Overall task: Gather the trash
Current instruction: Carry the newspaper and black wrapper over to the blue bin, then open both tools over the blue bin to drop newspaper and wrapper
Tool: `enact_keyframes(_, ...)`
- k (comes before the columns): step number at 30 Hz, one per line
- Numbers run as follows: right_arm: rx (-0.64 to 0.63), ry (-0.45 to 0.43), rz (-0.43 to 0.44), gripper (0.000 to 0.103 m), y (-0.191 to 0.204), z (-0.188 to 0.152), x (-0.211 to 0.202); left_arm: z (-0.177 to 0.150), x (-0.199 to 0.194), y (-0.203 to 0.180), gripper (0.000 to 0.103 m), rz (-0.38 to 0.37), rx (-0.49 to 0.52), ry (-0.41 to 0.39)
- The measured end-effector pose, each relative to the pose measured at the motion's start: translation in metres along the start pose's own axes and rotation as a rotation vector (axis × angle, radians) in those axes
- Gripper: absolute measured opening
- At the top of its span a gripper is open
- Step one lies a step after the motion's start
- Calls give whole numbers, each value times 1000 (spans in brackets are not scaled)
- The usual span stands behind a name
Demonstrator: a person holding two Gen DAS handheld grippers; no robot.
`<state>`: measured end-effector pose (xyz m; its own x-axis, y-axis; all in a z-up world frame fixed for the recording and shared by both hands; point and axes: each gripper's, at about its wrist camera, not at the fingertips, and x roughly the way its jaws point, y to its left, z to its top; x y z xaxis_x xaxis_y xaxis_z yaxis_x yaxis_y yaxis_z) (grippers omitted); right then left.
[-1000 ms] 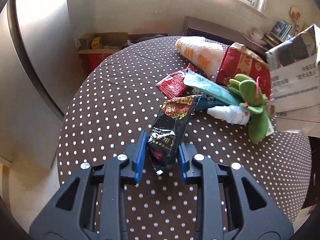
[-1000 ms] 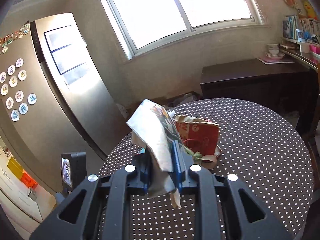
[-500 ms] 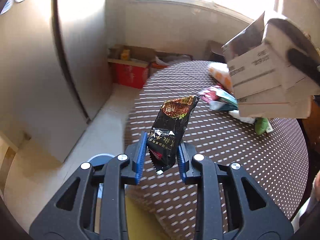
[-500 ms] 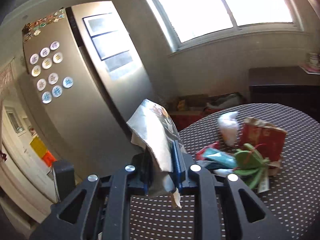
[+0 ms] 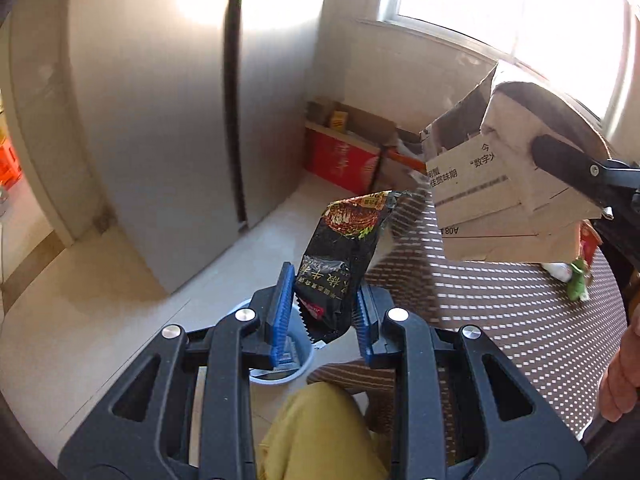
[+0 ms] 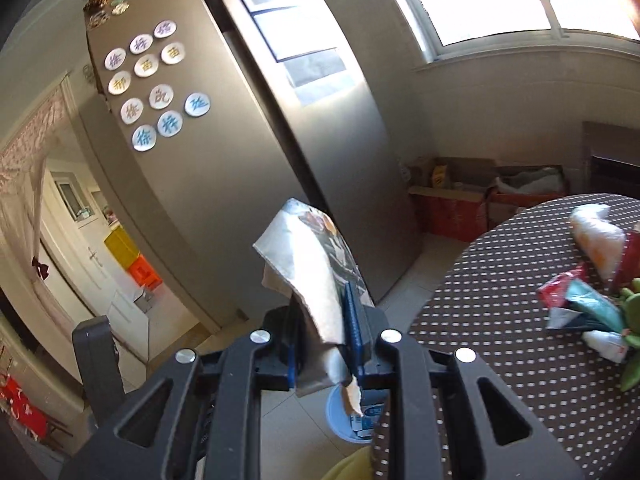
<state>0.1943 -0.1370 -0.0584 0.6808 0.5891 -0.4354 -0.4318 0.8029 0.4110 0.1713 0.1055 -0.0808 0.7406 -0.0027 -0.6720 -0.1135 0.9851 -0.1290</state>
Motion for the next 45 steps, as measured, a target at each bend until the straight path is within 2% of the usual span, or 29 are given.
enact_keyframes(4,1,41,26,20,15,-2,26,1,9,24,28,27,-22,19)
enact_keyframes(10,9,109,22,20,21,-9,62,4,35,50,28,33,-43,75)
enact_keyframes(13,11,137,4,20,21,-12,79,8,55,58,30,59,-58,104)
enact_keyframes(14,14,148,-2,20,21,-13,85,9,60,60,36,64,-57,109)
enact_keyframes(15,17,155,-6,20,21,-12,89,11,67,63,66,73,-58,121)
enact_keyframes(16,20,163,-11,20,22,-12,94,12,70,66,73,82,-64,113)
enact_keyframes(21,19,196,-31,20,26,-15,115,13,73,84,73,79,-98,107)
enact_keyframes(29,15,286,-28,21,39,-31,159,5,62,114,73,146,-124,110)
enact_keyframes(31,9,304,-15,29,42,-34,170,3,60,120,73,162,-133,113)
enact_keyframes(33,18,328,2,61,44,-36,182,0,54,125,73,181,-145,115)
enact_keyframes(34,22,319,-13,66,45,-37,185,-2,52,127,73,190,-150,115)
enact_keyframes(36,1,306,-43,66,47,-38,187,-6,46,133,73,206,-160,116)
enact_keyframes(45,-39,328,-12,66,51,-49,169,-18,36,141,73,227,-179,129)
